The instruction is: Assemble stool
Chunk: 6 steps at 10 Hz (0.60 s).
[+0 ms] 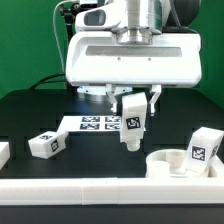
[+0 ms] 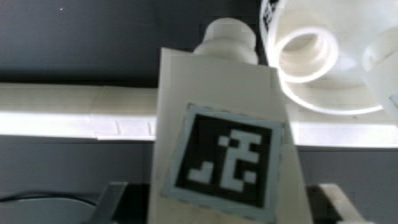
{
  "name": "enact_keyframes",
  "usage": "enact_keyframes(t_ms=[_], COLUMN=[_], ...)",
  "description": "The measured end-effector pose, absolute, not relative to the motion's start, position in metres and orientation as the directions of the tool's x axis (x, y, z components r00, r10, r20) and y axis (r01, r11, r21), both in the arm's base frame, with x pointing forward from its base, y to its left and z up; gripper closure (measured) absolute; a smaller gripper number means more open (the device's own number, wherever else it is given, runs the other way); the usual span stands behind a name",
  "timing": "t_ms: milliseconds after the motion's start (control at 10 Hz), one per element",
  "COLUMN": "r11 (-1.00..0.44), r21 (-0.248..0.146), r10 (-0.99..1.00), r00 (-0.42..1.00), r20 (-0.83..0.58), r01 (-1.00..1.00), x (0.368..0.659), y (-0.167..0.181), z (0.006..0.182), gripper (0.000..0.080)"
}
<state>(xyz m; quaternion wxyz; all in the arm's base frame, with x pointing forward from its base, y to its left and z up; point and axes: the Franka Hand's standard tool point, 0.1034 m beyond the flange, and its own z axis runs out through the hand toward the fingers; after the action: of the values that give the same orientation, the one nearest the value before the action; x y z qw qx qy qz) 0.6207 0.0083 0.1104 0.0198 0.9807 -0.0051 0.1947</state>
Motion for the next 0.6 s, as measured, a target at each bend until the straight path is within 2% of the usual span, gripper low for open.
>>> enact_keyframes(t_ms=[100, 300, 600], r11=[-0.999, -0.993, -0.992], r21=[0.041, 0.077, 0.081], r10=[0.013, 0.113, 0.124], r00=[0.921, 0.907, 0.906], r20=[0.39, 0.405, 0.404], r01=[-0.003, 0.089, 0.1], x=[0.623, 0.631, 0.633], y=[0.013, 0.022, 0.025], z=[0.112, 0.116, 0.115], gripper=[0.0475, 0.0475, 0.0475])
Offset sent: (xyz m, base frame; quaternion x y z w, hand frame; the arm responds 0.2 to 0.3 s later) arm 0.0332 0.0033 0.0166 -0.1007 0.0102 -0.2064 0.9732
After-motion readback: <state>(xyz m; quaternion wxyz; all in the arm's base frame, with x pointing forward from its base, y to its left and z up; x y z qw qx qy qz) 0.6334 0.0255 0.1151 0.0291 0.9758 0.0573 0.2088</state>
